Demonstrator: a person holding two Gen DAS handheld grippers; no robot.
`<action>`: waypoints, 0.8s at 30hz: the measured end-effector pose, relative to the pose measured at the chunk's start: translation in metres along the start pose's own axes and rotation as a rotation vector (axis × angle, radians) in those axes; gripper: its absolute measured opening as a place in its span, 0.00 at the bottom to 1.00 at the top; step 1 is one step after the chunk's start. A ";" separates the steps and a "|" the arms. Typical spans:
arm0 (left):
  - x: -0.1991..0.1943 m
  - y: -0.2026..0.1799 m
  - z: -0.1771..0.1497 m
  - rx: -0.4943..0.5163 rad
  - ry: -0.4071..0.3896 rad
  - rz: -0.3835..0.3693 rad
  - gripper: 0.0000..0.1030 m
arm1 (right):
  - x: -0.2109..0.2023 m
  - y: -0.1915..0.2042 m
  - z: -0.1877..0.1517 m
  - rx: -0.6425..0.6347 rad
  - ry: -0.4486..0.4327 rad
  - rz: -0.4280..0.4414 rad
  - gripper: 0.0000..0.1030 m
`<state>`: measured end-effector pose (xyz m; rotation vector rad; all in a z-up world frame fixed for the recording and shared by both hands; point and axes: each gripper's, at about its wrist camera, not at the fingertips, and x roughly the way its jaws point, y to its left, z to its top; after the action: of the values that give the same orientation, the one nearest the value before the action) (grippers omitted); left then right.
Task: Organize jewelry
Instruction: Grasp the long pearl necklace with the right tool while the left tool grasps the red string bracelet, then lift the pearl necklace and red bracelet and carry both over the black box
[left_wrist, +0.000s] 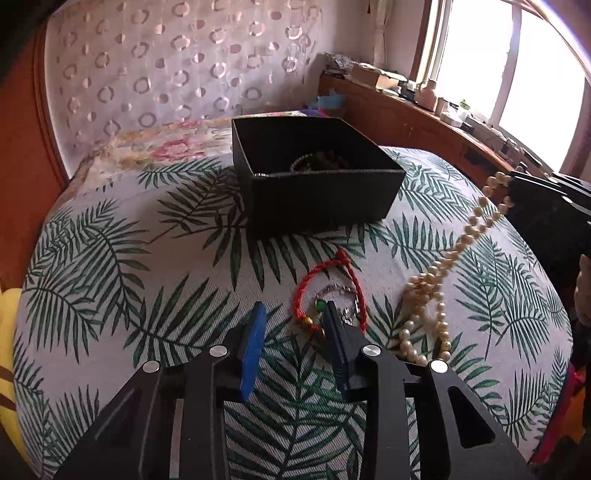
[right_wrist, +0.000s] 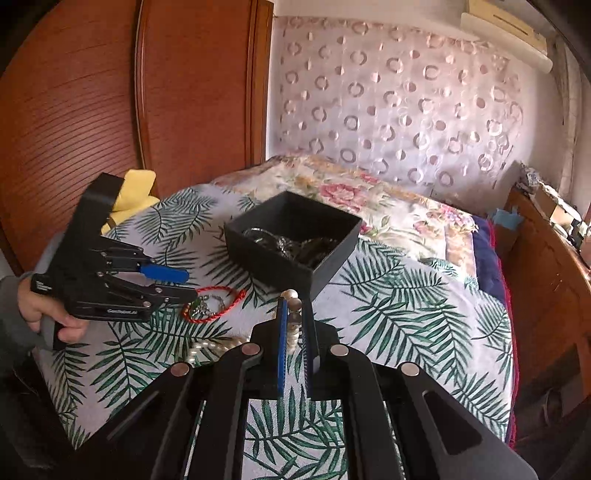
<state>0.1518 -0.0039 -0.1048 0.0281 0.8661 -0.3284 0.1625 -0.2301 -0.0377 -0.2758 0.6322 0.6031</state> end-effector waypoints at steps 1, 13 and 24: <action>0.001 0.000 0.002 0.000 0.000 0.001 0.27 | -0.001 0.000 0.000 0.000 -0.002 0.000 0.08; 0.025 -0.007 0.021 0.114 0.061 0.053 0.25 | -0.005 -0.003 -0.004 0.019 -0.001 0.004 0.08; 0.008 -0.011 0.020 0.110 0.022 0.003 0.01 | -0.022 0.005 0.007 0.013 -0.046 0.029 0.08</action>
<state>0.1686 -0.0194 -0.0963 0.1357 0.8689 -0.3735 0.1485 -0.2326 -0.0187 -0.2408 0.5967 0.6312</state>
